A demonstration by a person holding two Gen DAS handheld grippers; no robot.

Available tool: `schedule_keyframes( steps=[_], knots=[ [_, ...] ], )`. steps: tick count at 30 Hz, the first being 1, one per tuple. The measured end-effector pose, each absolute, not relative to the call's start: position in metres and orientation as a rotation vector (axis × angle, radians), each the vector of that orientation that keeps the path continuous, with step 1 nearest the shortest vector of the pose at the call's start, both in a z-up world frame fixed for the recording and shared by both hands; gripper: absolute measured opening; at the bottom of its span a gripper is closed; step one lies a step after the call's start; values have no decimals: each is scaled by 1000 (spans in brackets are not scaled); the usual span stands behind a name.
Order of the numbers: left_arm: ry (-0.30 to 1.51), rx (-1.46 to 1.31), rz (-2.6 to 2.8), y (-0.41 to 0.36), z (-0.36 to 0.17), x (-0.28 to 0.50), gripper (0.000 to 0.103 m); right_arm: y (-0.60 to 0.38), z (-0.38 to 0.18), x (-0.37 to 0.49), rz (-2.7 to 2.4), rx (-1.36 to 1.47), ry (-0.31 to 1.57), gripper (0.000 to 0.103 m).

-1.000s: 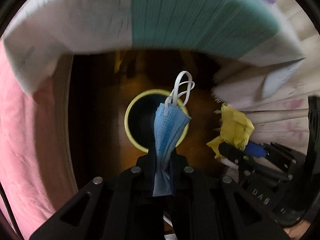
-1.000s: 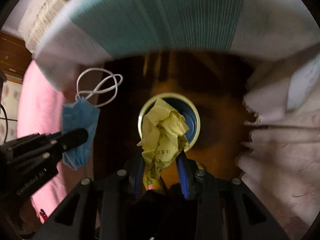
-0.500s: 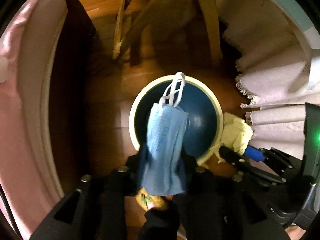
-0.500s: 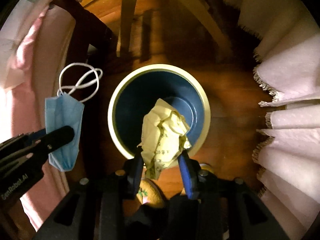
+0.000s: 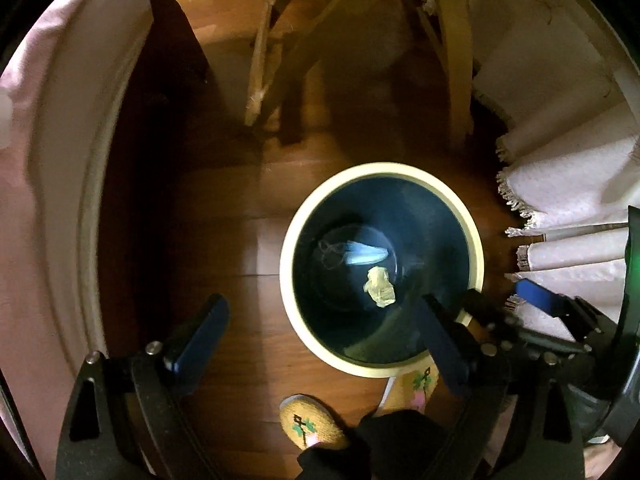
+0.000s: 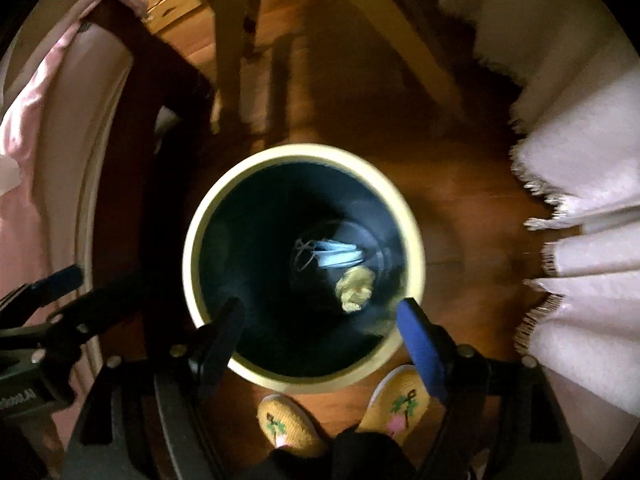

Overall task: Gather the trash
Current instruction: 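Raise both tools from the bin back toward the table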

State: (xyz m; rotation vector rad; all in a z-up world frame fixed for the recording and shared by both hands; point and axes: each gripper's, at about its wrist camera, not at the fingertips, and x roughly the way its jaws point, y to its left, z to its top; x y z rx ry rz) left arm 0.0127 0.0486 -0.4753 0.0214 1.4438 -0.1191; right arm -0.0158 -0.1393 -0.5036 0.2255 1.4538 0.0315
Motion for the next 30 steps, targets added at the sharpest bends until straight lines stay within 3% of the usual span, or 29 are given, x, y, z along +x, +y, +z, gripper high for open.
schedule_keyframes(
  steps=[12, 30],
  knots=[
    [1376, 0, -114, 58, -356, -5, 93, -169, -397, -34, -126, 290, 1417, 79],
    [1117, 96, -292, 80, -87, -48, 93, -124, -134, -69, -68, 279, 1237, 79]
  ],
)
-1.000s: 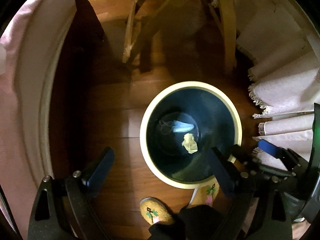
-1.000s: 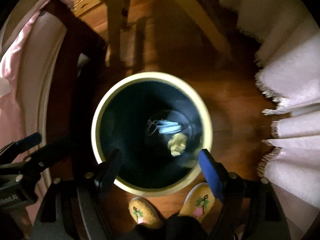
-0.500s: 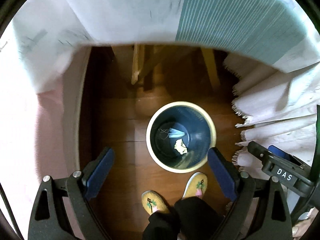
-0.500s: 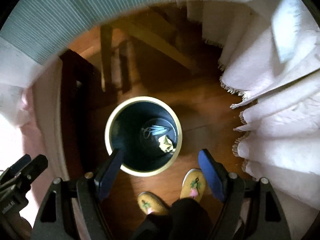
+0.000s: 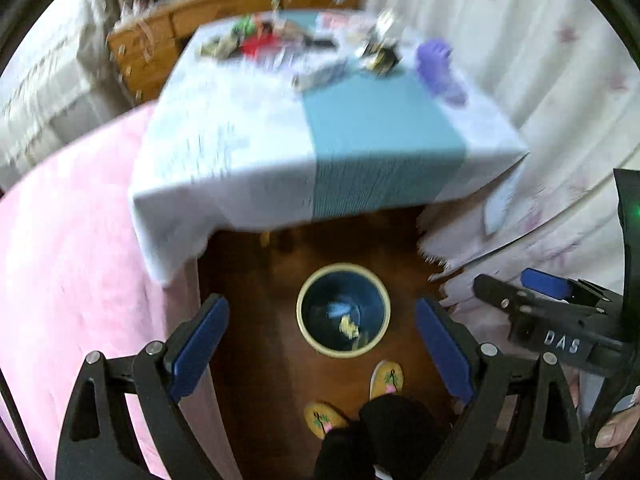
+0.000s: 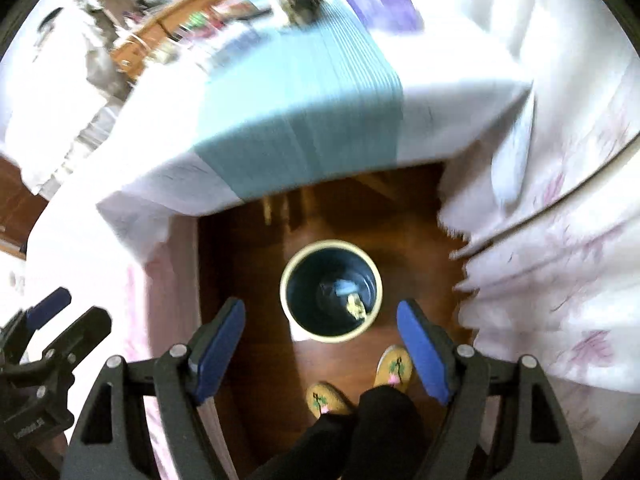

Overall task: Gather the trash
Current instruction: 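Raise both tools from the bin back toward the table, then grasp the white box with the left tool while the right tool grasps the purple bag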

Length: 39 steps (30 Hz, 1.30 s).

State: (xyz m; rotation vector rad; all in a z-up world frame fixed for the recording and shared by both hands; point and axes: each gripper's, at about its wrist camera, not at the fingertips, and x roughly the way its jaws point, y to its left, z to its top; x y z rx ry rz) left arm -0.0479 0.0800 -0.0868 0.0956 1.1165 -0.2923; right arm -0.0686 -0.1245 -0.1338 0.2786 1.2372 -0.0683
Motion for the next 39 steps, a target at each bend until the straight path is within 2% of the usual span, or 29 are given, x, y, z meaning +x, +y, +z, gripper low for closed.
schedule_keyframes(
  steps=[9, 14, 17, 20, 28, 35, 37, 39],
  knots=[
    [983, 124, -330, 75, 0, -46, 93, -97, -37, -72, -32, 132, 1046, 79],
    [930, 130, -295, 74, 23, -32, 92, -100, 0, -63, -60, 95, 965, 79],
    [931, 120, -316, 69, 29, -14, 88, -108, 9, -50, -78, 75, 940, 79],
    [916, 156, -300, 58, 29, 9, 88, -123, 14, -30, -107, 75, 916, 79],
    [966, 189, -282, 20, 2, 103, 88, -175, -11, 58, -113, 89, 939, 79],
    [1109, 214, -216, -23, -58, 212, 88, -221, -78, 166, -116, 52, 1078, 78],
    [1159, 218, -185, -29, -78, 236, 88, -228, -98, 188, -101, 40, 1125, 66],
    [1206, 222, -161, -33, -97, 257, 88, -235, -119, 211, -88, 19, 1182, 60]
  ],
)
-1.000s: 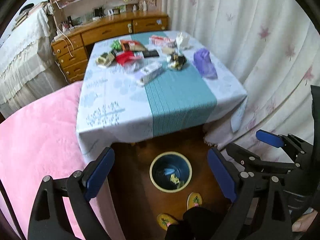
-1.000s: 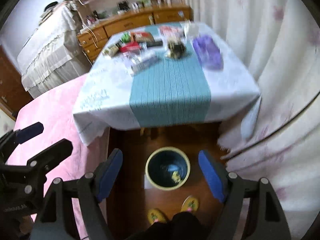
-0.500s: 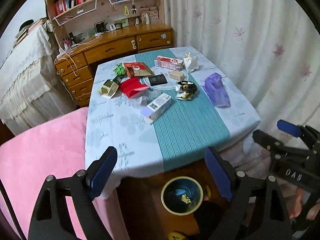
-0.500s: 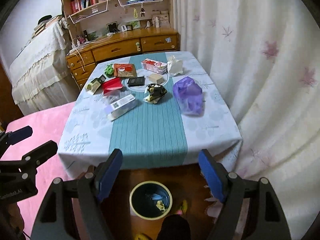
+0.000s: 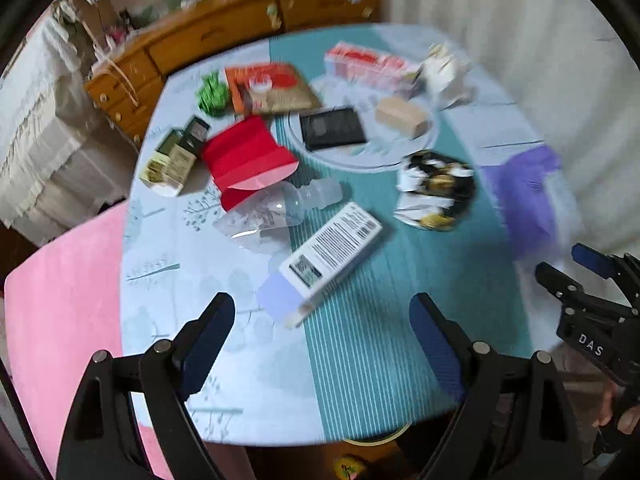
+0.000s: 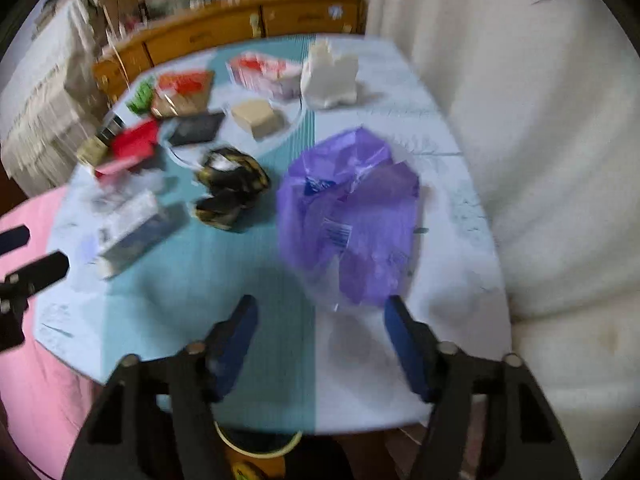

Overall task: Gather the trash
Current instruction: 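Grasp the white box with the left tool while the right tool grasps the purple bag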

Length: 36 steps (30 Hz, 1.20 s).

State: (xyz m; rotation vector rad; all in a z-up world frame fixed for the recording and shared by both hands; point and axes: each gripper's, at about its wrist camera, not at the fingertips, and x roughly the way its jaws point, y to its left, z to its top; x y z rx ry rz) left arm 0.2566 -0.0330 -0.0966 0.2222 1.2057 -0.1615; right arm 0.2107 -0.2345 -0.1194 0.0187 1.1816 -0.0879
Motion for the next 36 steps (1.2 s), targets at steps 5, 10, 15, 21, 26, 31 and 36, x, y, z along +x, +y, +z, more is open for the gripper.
schedule_keyframes(
  steps=[5, 10, 15, 21, 26, 31, 36],
  knots=[
    [1289, 258, -138, -40, -132, 288, 88, -247, -152, 244, -45, -24, 1243, 46],
    [1389, 214, -141, -42, -156, 306, 71, -257, -157, 255, 3, -36, 1217, 31],
    [1443, 190, -146, -43, -168, 316, 67, -260, -153, 261, 67, -42, 1201, 16],
    [1504, 178, -128, -45, -184, 324, 52, -262, -154, 262, 100, -28, 1203, 15],
    [1480, 185, -86, -47, -180, 320, 39, -267, -151, 260, 107, 9, 1200, 14],
    [1417, 178, -66, -48, -157, 310, 36, -269, -141, 256, 113, 37, 1182, 12],
    [1319, 161, -72, -45, -115, 283, 36, -267, -122, 247, 120, 76, 1152, 11]
  ],
)
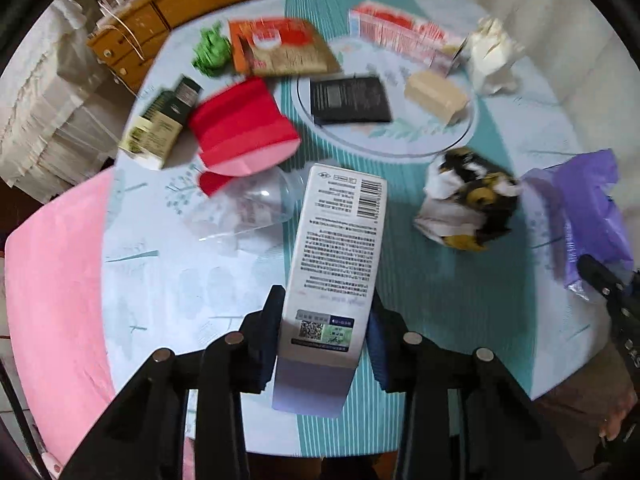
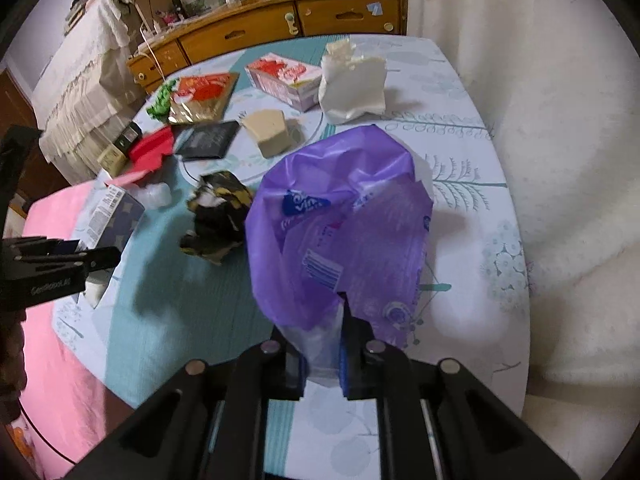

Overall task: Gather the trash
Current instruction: 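Grasp the white box with the left tool while the right tool grasps the purple bag, then lift the purple bag and white box off the table toward the bin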

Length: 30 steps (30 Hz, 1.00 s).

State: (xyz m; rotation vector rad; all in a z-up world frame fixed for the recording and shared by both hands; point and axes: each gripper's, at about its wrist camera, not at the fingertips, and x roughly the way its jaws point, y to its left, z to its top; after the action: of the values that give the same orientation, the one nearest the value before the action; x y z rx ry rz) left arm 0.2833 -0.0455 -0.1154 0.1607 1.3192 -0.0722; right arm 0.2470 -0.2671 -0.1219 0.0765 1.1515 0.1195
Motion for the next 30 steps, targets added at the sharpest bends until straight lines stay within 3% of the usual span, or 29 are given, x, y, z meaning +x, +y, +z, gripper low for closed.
schedule_keyframes(
  steps=[15, 23, 30],
  knots=[
    [1038, 192, -148, -6, 4, 175, 35, -217, -26, 166, 142, 120, 957, 10],
    [934, 208, -203, 34, 33, 86, 36, -167, 28, 75, 131, 118, 833, 10],
    [899, 210, -238, 70, 39, 8, 36, -122, 40, -16, 101, 137, 820, 10]
  ],
)
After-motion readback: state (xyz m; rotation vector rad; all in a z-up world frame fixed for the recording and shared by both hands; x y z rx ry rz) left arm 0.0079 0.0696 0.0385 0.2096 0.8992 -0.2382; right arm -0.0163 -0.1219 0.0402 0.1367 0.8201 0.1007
